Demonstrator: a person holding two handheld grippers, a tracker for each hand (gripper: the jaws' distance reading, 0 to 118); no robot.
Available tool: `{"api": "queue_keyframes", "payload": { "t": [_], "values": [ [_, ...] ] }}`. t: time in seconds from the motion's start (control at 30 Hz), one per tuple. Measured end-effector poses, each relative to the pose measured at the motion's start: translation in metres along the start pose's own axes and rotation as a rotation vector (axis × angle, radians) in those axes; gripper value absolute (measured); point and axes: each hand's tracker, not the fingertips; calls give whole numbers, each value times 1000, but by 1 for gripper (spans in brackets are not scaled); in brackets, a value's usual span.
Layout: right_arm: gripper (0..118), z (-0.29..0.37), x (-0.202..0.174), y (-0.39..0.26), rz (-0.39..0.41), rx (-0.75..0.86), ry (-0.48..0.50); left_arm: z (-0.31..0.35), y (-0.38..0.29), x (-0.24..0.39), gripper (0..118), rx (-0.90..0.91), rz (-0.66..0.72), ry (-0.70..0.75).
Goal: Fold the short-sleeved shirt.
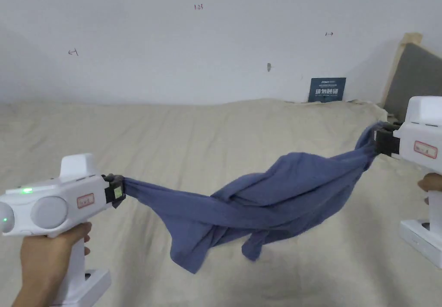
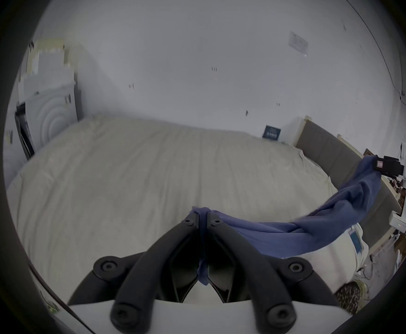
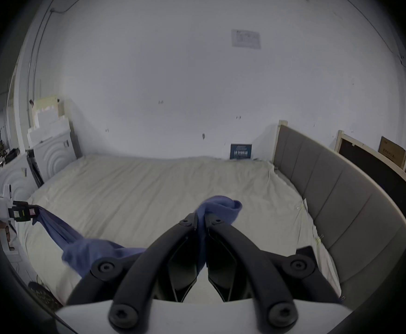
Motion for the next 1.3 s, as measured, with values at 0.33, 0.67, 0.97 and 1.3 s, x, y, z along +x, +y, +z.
{"api": "queue_keyframes", "payload": {
  "t": [0.33, 0.67, 0.97, 1.3],
  "values": [
    [3, -33, -6, 83, -49, 62, -41, -11, 129, -1, 3, 126, -44, 69],
    [3, -80, -19, 134, -6, 151, -135, -42, 201, 21, 3, 218, -175, 153],
    [3, -108, -31, 107, -8, 204, -140, -62, 186, 18, 3, 290, -204, 197],
    [3, -101, -47, -33, -20, 82, -116, -78, 33, -17, 3, 94, -232, 215]
  ]
}}
